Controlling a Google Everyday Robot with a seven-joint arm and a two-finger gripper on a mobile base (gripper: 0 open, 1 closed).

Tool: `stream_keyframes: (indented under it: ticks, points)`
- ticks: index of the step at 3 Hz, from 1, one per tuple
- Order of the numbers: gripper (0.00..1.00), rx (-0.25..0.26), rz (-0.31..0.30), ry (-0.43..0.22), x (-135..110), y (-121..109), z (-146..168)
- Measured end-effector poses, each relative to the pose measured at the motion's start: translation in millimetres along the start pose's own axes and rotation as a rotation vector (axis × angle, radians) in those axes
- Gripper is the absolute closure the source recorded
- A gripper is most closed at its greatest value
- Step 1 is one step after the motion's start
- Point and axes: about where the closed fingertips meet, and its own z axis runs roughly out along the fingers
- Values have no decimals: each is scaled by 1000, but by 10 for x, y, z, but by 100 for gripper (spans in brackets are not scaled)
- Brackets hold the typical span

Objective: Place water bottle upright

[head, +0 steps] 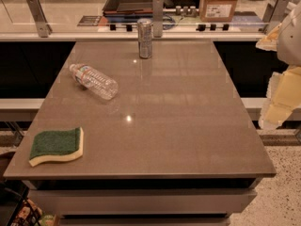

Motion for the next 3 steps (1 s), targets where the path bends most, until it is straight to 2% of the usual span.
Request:
stream_keyframes:
  ticks: [1, 2, 3]
  points:
    - [0, 0, 0, 0, 0, 0, -1]
    - [0, 1, -12, -2, -147, -8, 10]
    - [0, -2, -14, -15, -421, -2, 6]
